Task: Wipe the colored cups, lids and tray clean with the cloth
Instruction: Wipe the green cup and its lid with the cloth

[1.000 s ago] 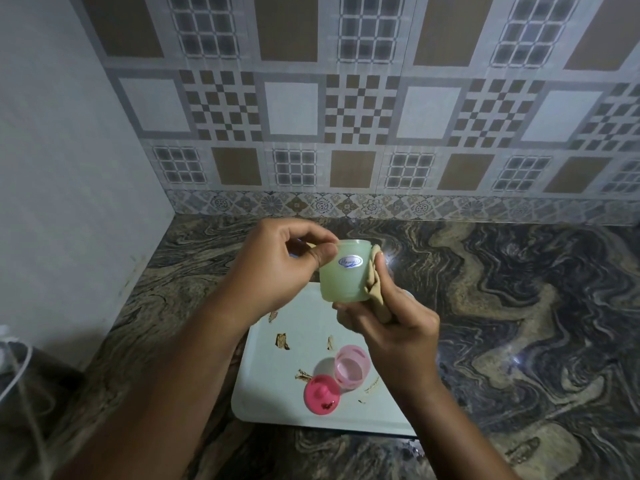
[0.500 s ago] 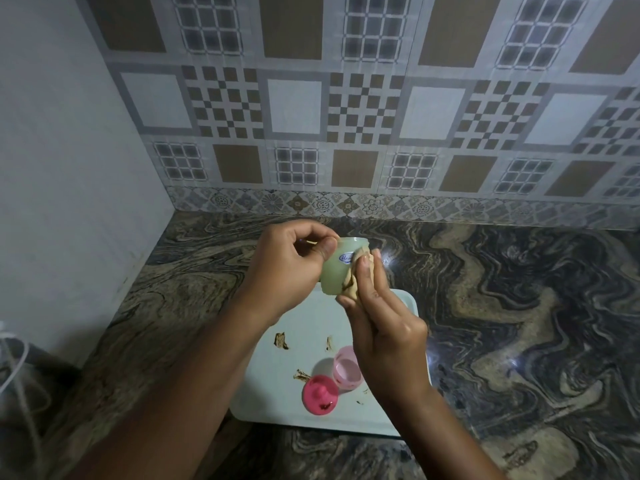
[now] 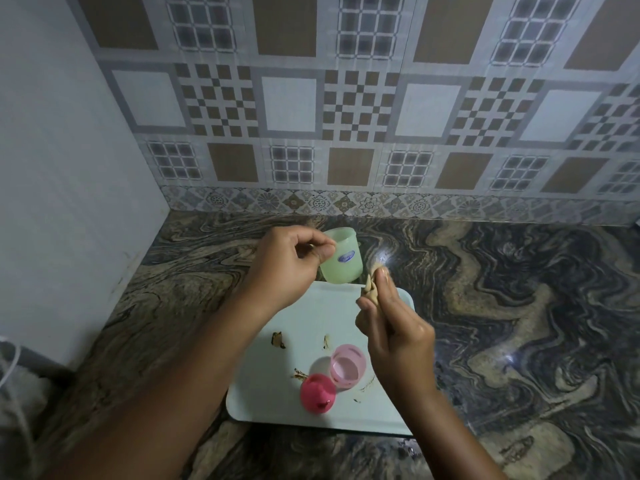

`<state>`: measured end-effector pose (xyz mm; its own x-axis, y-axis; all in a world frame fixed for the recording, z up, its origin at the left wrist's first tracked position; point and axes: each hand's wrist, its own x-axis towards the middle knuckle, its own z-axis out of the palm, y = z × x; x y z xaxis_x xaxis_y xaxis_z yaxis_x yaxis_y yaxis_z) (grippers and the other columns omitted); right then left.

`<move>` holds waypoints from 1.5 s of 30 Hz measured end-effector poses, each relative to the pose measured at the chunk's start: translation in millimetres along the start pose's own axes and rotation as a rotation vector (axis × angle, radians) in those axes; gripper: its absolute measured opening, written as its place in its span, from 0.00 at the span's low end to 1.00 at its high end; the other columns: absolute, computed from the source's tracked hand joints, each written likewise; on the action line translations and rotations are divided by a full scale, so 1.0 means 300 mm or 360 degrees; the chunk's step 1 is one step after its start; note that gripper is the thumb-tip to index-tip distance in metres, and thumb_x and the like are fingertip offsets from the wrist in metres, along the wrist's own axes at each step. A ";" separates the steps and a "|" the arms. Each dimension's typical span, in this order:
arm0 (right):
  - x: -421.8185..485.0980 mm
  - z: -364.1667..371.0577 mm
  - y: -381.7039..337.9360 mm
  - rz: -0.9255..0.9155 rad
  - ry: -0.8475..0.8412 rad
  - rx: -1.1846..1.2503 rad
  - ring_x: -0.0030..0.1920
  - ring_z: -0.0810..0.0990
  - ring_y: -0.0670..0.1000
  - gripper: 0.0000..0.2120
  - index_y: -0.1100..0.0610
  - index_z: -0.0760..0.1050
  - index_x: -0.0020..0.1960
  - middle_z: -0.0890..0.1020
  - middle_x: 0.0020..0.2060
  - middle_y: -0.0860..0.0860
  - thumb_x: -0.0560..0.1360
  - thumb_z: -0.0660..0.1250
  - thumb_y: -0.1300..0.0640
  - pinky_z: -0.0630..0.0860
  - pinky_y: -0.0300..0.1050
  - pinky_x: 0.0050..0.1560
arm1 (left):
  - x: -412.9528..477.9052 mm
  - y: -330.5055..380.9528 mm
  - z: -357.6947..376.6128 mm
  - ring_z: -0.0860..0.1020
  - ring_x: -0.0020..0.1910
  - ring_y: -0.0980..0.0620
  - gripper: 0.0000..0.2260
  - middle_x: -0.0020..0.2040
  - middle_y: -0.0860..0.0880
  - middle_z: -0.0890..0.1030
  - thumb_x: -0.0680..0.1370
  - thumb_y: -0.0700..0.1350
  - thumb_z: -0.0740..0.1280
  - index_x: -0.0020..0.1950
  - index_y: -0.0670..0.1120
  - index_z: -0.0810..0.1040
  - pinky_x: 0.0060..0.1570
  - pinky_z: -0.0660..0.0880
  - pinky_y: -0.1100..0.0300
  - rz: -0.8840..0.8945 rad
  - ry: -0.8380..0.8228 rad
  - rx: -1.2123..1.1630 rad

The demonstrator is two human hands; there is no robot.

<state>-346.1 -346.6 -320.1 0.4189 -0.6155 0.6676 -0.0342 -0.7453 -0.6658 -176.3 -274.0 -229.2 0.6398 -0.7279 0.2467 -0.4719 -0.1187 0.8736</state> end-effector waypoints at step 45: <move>0.240 0.194 0.563 0.1193 -0.0282 0.0030 0.33 0.80 0.43 0.23 0.55 0.80 0.65 0.80 0.29 0.41 0.78 0.64 0.41 0.80 0.45 0.38 | 0.343 -0.391 0.479 0.79 0.58 0.42 0.13 0.59 0.43 0.81 0.77 0.47 0.68 0.60 0.46 0.82 0.56 0.77 0.51 -0.0083 -0.0303 0.0897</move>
<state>-268.9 -501.8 -403.9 0.4288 -0.9030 -0.0266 -0.3515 -0.1396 -0.9257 -142.2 -432.0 -366.5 0.5757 -0.8133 0.0844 -0.7251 -0.4601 0.5123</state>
